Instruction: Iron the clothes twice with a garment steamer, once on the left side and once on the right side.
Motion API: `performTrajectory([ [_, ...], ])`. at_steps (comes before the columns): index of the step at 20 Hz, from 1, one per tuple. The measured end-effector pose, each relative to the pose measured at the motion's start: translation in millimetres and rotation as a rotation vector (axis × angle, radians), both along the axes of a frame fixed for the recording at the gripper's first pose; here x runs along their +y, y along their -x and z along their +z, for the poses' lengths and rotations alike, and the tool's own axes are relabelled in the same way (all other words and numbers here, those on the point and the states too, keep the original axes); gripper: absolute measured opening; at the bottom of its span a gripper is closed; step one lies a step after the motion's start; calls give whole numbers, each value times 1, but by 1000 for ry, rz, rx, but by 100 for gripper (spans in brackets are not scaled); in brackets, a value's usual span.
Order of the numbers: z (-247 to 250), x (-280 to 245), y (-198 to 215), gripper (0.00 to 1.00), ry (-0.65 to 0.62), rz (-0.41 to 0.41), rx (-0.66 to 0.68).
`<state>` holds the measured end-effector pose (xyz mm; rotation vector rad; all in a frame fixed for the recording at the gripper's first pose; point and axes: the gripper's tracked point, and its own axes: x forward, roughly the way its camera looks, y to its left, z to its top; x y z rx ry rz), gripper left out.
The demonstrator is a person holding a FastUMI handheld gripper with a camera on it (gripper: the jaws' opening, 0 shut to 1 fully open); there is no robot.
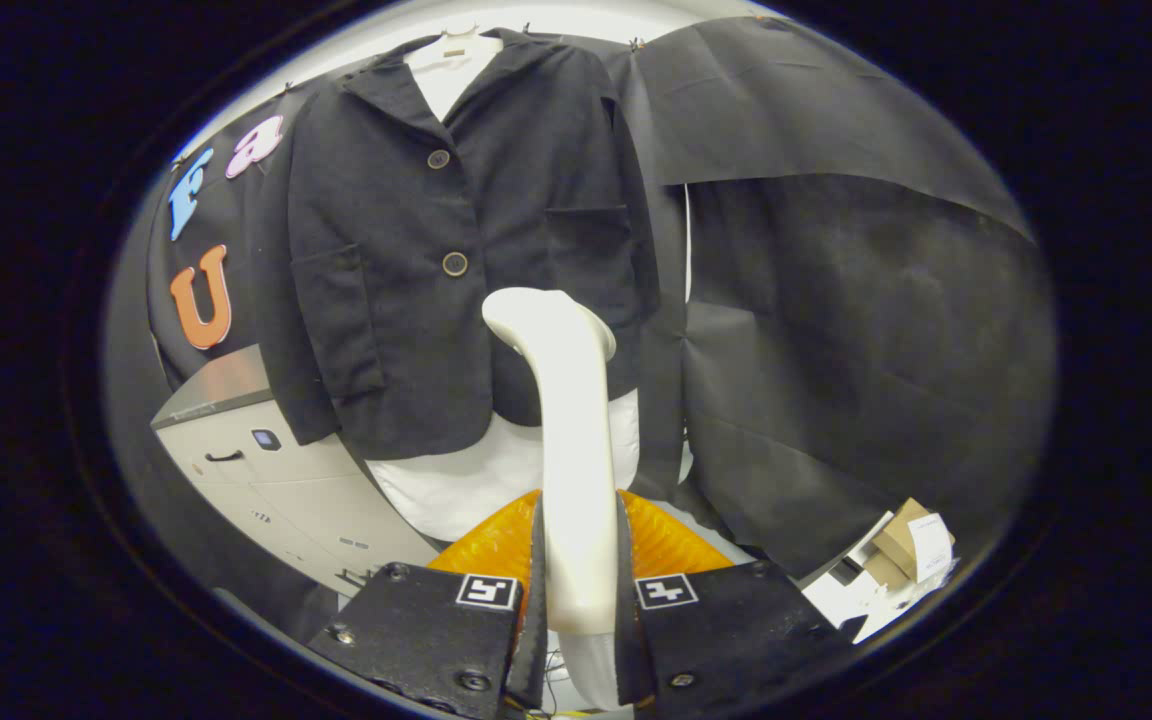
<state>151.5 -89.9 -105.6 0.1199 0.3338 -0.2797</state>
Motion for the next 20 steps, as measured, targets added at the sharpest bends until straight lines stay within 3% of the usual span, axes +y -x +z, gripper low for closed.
performTrajectory([
  [7,35,19,35,30,14,29,-41],
  [20,79,84,97,30,19,267,-96],
])
